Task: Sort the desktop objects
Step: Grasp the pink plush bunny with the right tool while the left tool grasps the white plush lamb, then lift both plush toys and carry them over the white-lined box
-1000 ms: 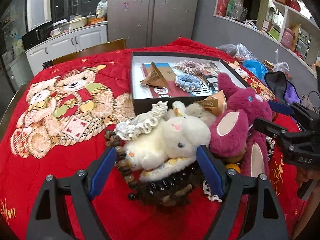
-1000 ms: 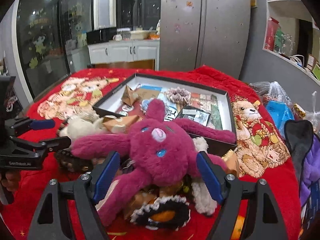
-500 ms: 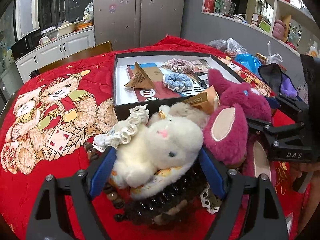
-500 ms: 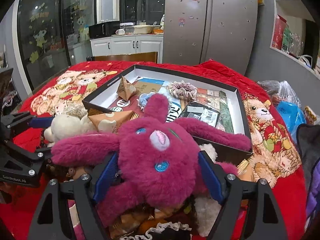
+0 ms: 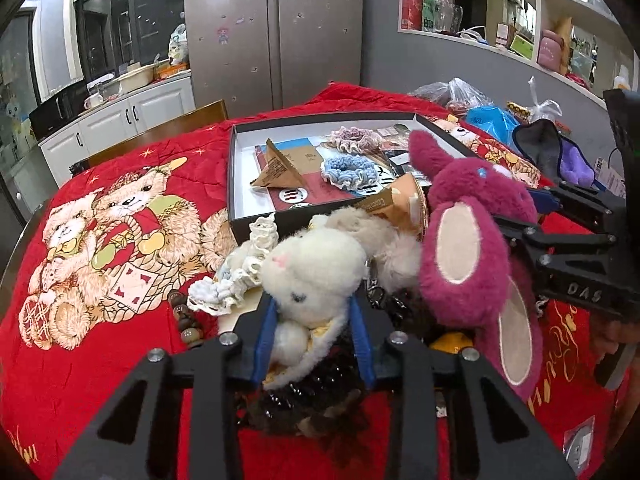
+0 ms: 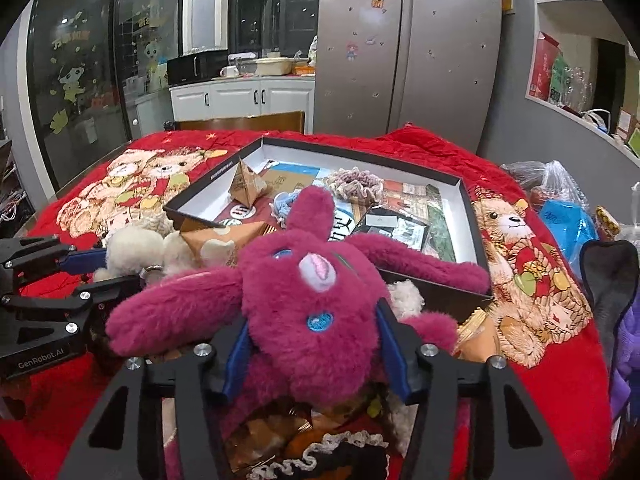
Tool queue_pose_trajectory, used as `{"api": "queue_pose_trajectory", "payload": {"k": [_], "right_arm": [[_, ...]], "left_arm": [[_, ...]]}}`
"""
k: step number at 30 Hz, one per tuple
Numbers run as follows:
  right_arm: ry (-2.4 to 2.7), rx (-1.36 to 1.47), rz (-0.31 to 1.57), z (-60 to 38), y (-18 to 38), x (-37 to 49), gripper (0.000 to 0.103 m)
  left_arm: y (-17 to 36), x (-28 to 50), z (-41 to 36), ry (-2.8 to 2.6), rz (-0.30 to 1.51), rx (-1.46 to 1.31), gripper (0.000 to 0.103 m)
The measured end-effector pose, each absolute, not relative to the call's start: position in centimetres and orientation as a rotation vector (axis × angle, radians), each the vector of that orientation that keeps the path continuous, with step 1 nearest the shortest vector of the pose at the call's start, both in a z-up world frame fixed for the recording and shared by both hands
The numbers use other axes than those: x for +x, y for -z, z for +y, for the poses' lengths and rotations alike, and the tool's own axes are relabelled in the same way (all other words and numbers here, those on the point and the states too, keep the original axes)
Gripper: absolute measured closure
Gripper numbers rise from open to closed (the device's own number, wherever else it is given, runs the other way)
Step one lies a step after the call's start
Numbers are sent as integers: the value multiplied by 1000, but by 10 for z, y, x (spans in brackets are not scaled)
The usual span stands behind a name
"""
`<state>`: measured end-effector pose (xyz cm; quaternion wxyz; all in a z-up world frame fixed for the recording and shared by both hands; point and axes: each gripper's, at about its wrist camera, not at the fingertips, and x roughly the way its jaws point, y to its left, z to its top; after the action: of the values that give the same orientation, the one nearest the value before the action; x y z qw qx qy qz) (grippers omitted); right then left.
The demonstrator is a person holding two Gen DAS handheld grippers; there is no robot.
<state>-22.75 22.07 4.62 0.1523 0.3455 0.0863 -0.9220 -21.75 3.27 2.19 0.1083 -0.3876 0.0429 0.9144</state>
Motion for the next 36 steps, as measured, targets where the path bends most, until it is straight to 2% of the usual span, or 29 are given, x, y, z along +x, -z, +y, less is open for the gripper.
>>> {"api": "queue_pose_trajectory", "payload": {"k": [2, 11, 19, 36], "right_arm": [[2651, 974, 212, 224, -51, -224, 49], [2730, 781, 31, 243, -96, -191, 51], [2745, 672, 19, 235, -142, -169, 51], [2732, 643, 7, 226, -169, -143, 50]], "left_arm": [[-27, -213, 31, -2699, 113, -1127, 73], [-83, -183, 23, -2761, 30, -950, 74], [-145, -154, 19, -2829, -3, -783, 73], [-157, -143, 13, -2815, -49, -828, 73]]}}
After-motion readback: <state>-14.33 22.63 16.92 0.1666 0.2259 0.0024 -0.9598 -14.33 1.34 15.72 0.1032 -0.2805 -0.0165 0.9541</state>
